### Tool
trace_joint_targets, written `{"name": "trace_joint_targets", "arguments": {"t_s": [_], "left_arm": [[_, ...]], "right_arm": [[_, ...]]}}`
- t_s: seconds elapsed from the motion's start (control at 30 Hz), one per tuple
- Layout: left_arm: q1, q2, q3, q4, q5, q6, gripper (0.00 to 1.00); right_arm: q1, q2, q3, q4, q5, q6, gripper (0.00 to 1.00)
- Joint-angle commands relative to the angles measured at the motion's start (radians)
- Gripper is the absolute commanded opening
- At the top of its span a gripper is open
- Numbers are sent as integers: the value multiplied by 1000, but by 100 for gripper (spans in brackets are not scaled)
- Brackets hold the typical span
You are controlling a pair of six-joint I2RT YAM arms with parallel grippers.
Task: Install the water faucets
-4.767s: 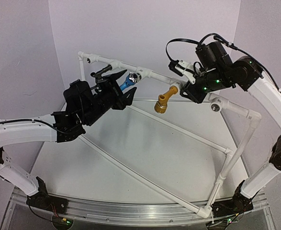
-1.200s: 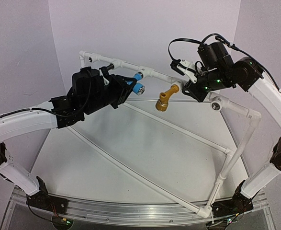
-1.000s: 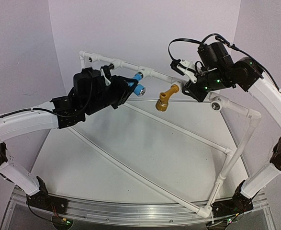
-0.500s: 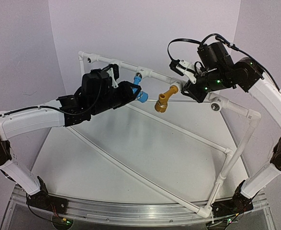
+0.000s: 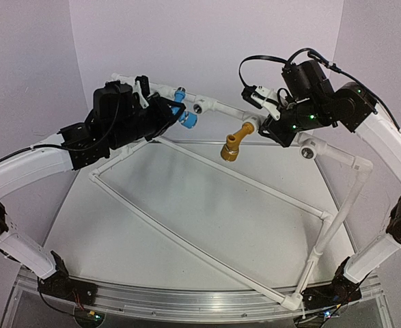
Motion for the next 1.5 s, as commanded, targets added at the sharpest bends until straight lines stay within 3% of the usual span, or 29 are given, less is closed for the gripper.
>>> {"name": "trace_joint_targets", "arguments": {"t_s": [0.0,0.17,0.3,0.47,0.53,0.6,0.87,1.23,1.4,1.47], "left_arm": [[38,-20,44,-11,178,-169,0],[121,-59,-78,188,539,-446,0],[159,-64,-164,344,659,-678,0],[184,59,-397,1006,651,-1180,0],[184,143,-424,1254,627,-1298,0],[179,196,-404,1360,644,-1360,0],[168,206,-325,1340,713,-1385,0],[168,49,-422,1175,757,-1335,0],[166,73,-383,1170,818,-1332,0],[166,75,-363,1129,884,-1318,0]], "right_arm": [[5,31,-13,-56,-50,7,0],[5,30,-9,-54,-47,7,0],[4,22,-18,-47,-50,5,0],[4,16,-25,-38,-54,-2,0],[4,12,-29,-35,-53,-2,0],[4,7,-34,-33,-53,-1,0],[4,-9,-43,-32,-41,1,0],[5,-2,-52,-18,-37,-7,0],[4,-3,-51,-10,-37,-5,0],[4,-9,-40,-6,-48,-4,14]]}}
